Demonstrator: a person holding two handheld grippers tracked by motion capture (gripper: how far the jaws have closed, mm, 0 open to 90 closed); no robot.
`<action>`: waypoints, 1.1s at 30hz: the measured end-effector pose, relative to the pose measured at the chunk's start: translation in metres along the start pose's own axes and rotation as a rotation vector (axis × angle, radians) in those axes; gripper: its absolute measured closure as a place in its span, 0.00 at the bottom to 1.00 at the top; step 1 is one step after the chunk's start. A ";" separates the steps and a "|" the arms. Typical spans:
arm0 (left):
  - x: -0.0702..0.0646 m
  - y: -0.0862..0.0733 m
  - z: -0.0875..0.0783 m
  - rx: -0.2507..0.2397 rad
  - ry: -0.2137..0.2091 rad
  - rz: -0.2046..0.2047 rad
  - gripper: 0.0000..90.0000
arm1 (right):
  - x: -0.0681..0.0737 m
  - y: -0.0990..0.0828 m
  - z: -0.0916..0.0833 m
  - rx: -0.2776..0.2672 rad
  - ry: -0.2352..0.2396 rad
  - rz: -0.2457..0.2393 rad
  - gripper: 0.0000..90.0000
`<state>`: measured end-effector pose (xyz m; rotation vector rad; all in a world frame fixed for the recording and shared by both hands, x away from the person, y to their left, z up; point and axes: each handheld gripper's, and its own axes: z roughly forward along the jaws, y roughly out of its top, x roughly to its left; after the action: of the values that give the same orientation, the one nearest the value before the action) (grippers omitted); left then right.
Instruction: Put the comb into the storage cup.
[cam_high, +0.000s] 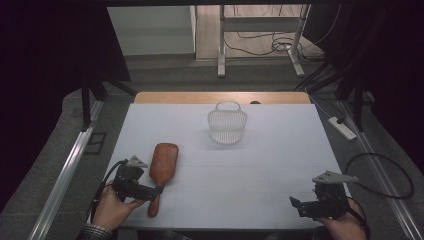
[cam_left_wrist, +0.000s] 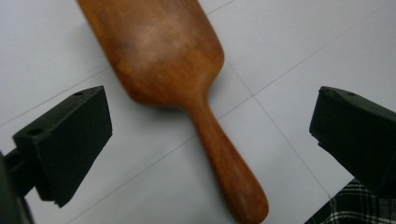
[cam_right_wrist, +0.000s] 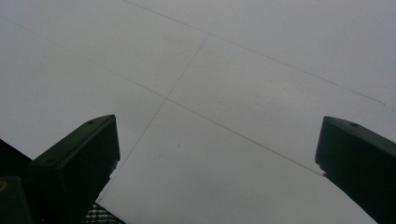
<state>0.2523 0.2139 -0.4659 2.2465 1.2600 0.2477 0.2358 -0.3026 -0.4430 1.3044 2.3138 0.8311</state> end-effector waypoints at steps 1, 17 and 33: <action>-0.001 0.002 0.002 0.003 0.003 0.006 0.02 | 0.000 0.000 0.000 -0.002 0.001 0.002 0.00; -0.002 0.016 0.012 0.019 -0.086 0.060 0.97 | 0.000 0.000 0.000 0.000 0.003 -0.002 0.01; -0.003 0.007 0.038 0.128 -0.113 0.077 0.99 | 0.001 0.000 0.000 0.004 0.003 -0.010 0.01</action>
<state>0.2711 0.1943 -0.4930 2.3848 1.1609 0.0681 0.2357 -0.3019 -0.4434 1.2932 2.3233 0.8263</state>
